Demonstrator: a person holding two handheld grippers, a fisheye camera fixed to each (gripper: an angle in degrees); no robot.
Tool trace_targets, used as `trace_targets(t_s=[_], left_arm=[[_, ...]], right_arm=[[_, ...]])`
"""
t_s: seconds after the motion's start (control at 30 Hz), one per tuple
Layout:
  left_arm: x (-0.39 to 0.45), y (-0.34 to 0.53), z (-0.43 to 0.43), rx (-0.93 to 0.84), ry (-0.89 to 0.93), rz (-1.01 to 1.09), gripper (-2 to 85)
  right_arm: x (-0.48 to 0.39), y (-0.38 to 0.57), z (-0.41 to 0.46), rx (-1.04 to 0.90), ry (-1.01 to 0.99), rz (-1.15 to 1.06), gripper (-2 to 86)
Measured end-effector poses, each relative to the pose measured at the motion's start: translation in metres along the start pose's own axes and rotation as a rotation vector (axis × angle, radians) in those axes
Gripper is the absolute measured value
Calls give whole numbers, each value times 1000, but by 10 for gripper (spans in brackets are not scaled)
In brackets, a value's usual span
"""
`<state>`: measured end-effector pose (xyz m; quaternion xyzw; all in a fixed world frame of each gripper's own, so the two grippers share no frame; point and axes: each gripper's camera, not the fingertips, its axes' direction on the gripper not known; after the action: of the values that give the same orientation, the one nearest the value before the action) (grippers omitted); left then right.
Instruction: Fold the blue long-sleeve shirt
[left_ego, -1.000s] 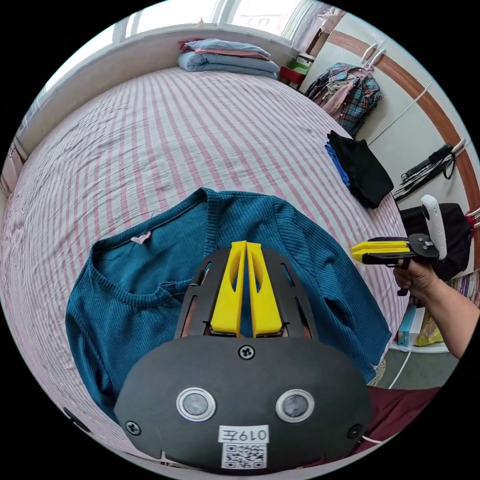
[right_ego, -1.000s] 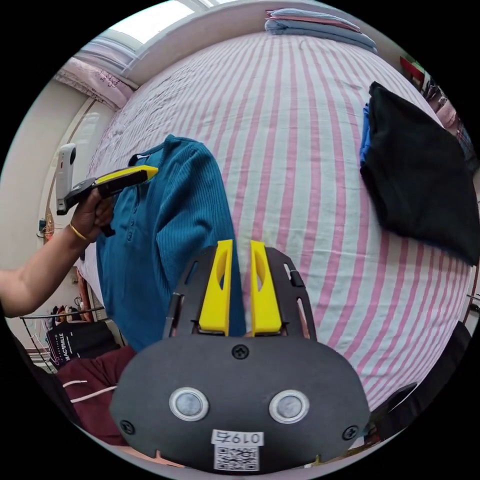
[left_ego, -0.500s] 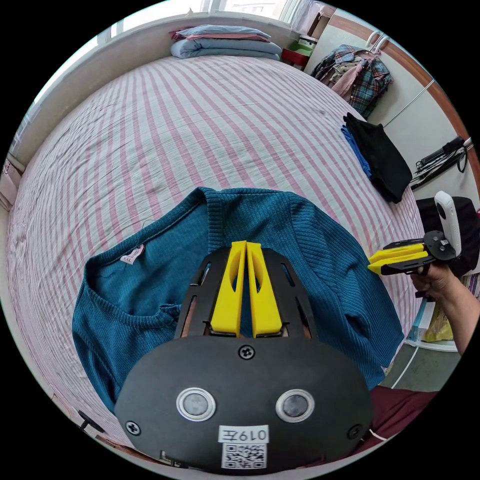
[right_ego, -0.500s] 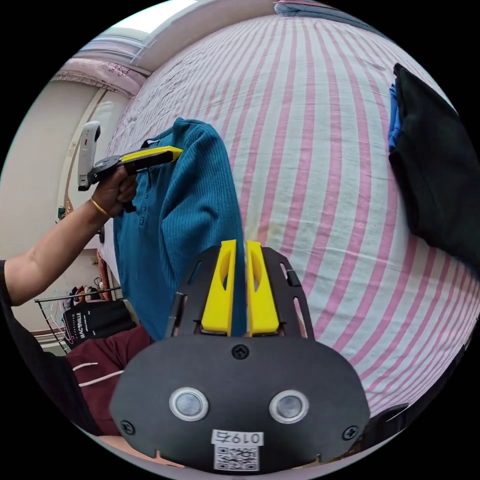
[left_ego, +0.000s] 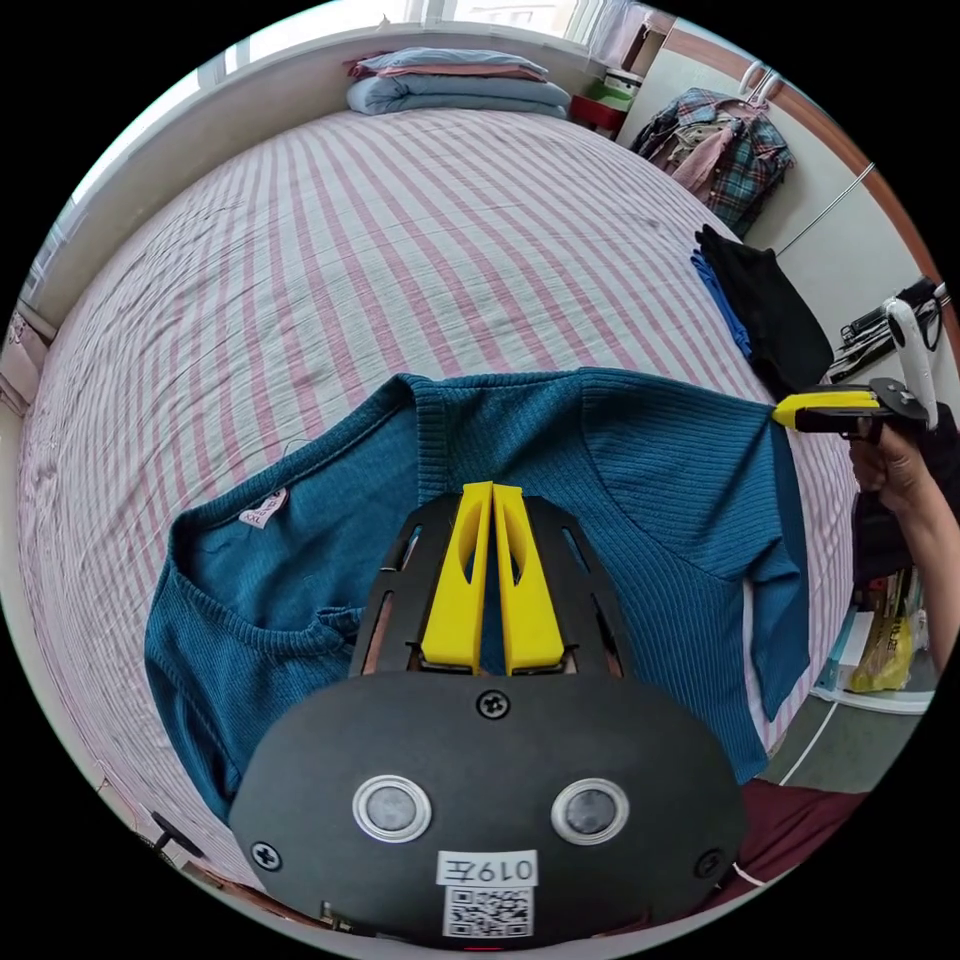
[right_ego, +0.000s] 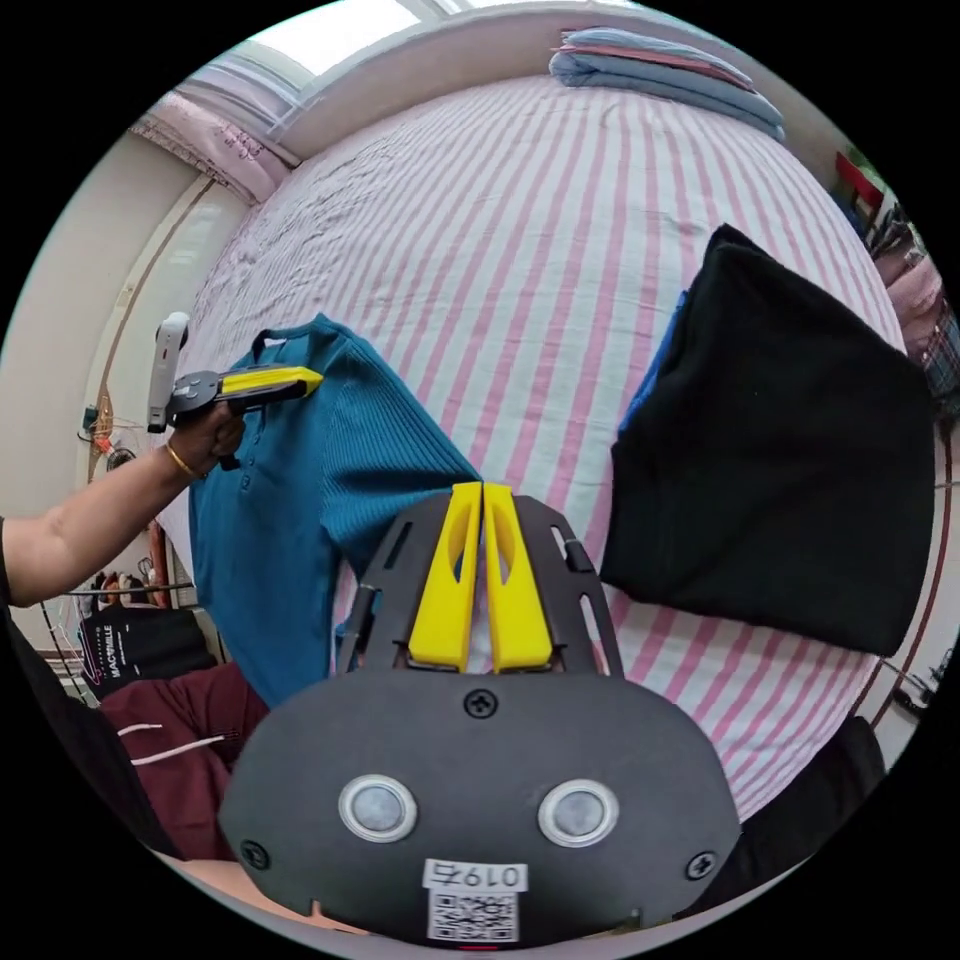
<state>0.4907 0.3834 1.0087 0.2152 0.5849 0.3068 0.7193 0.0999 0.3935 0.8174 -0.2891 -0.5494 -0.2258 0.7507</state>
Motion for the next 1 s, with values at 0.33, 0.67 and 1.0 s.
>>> trace_targets(t_s=[0.33, 0.67, 1.0], left_arm=[[-9, -8, 4, -25, 66, -55, 8], [-24, 1, -21, 133, 135, -243, 8], [28, -8, -9, 124, 73, -124, 8]], right_arm=[[15, 24, 3, 26, 1, 111, 110], [-28, 193, 20, -70, 10, 342, 73], [-45, 224, 49, -128, -14, 393, 78]])
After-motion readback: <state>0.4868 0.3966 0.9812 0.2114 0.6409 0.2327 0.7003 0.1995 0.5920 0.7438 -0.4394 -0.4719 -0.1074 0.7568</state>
